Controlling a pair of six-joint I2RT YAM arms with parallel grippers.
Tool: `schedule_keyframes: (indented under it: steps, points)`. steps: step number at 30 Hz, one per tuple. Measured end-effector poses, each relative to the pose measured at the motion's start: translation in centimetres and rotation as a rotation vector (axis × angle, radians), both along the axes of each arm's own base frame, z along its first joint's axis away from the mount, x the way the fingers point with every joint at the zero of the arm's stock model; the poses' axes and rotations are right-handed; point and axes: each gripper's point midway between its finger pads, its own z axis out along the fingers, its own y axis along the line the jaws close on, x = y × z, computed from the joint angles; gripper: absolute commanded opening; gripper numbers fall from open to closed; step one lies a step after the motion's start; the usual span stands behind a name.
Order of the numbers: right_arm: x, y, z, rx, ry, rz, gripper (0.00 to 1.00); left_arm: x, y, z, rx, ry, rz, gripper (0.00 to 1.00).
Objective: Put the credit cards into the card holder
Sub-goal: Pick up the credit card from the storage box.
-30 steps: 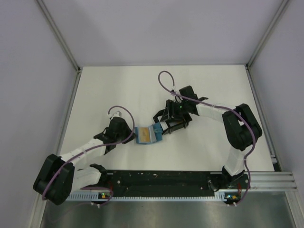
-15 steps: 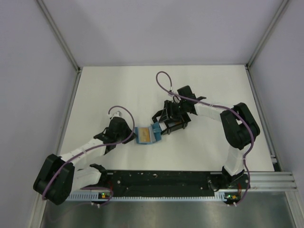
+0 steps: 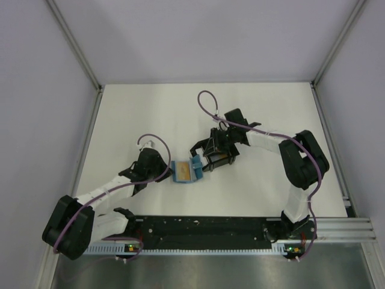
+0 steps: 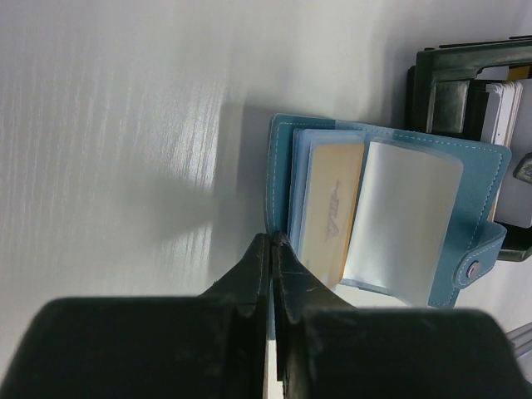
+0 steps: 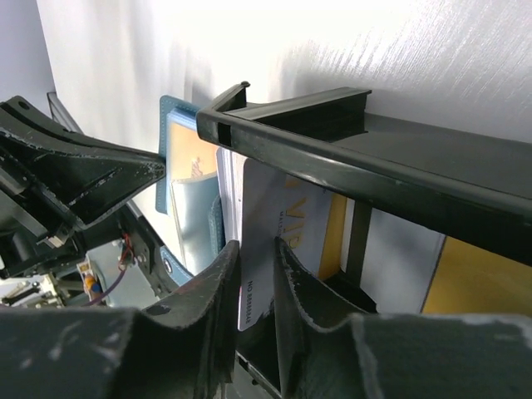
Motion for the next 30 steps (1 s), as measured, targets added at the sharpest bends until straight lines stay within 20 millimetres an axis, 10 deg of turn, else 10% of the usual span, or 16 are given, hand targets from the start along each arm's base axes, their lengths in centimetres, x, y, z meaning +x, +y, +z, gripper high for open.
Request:
schedule_keyframes:
  steps: [10,30]
  points:
    - [0.6,-0.6,-0.5,-0.053,-0.018,-0.027,0.03,0.0,0.0,0.0,0.0,0.0,0.0,0.0]
    - [0.8,-0.1,-1.8,-0.178,-0.067,0.01,0.09,0.0,0.0,0.0,-0.002,0.001,-0.002,0.0]
